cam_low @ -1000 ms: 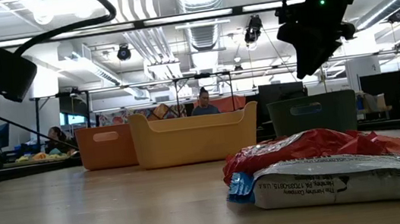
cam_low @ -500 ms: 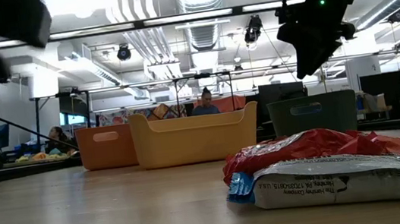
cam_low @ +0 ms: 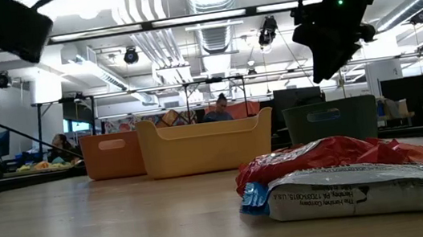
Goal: Sort candy
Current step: Put the red chocolate into the orange bin
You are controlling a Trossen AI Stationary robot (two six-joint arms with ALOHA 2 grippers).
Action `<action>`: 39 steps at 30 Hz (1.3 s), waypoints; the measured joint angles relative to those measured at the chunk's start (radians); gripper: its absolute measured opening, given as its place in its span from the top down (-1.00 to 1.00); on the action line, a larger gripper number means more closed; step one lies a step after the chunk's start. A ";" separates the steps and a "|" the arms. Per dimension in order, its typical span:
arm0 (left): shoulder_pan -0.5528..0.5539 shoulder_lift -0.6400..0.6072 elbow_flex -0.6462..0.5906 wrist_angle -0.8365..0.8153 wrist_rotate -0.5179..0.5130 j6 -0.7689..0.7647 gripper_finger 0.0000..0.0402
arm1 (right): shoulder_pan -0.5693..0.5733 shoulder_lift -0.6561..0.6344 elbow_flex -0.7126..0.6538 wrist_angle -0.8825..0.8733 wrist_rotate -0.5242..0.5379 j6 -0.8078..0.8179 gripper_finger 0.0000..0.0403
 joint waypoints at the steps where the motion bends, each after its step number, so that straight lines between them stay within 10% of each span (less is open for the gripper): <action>1: 0.000 0.010 0.000 0.000 0.000 -0.012 0.39 | 0.001 0.000 0.000 0.000 -0.004 0.000 0.19; 8: 0.000 0.077 0.000 0.004 0.114 -0.075 -0.20 | 0.002 0.000 0.000 0.001 -0.017 0.000 0.20; 13: -0.004 0.094 0.000 0.012 0.104 -0.039 -0.26 | 0.002 0.000 0.000 0.002 -0.017 0.000 0.21; 32: -0.004 0.093 -0.067 0.087 0.074 0.008 0.91 | 0.002 0.000 0.000 0.006 -0.025 0.000 0.21; 39: -0.003 0.061 -0.069 0.042 0.029 0.076 0.95 | 0.002 0.000 0.000 0.011 -0.025 0.000 0.23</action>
